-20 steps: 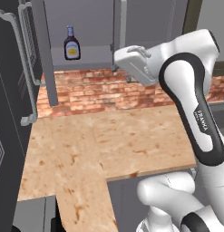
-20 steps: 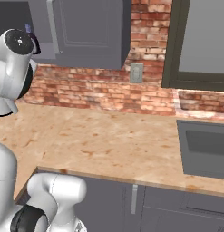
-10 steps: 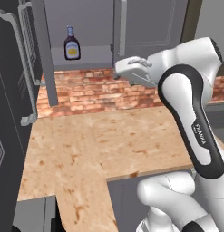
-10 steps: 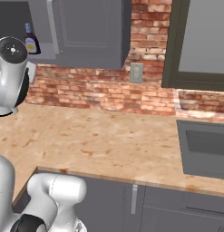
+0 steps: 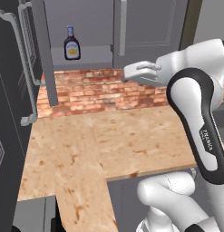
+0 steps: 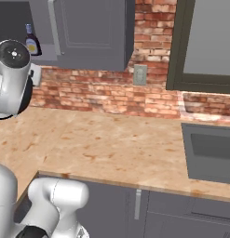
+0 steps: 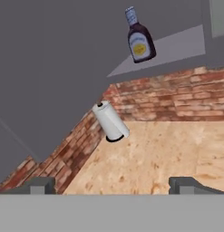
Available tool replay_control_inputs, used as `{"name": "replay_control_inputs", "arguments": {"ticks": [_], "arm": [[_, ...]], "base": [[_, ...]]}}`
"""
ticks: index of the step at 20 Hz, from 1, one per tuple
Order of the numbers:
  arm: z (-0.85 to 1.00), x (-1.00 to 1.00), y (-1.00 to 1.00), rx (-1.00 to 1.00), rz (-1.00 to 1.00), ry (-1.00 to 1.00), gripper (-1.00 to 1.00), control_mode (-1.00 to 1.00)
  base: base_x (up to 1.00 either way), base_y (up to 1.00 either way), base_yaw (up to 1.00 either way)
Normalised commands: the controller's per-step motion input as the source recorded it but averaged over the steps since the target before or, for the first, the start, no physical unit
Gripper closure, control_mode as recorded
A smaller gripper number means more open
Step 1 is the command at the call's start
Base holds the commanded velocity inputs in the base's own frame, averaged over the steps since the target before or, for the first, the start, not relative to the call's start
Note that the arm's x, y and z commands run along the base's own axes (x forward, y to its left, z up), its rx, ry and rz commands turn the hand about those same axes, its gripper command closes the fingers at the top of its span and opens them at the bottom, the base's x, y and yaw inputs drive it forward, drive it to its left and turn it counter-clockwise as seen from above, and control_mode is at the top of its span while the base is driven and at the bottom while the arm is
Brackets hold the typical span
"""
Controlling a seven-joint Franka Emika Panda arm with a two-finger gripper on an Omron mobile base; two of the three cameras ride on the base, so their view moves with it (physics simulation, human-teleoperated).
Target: The dining table condiment station is running low on condiment bottle. Refill the condiment station by opening the cabinet and taking the condiment bottle from the cabinet and placing it on the dining table.
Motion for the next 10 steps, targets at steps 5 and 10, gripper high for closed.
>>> {"name": "replay_control_inputs", "arguments": {"ticks": [5,10], "arm": [[0.02,0.00,-0.08,-0.06,0.00,-0.04,-1.00,-1.00],[0.18,0.00,0.01,-0.06,0.00,-0.13,-1.00,-1.00]], "base": [[0.00,0.00,0.00],[0.00,0.00,0.00]]}}
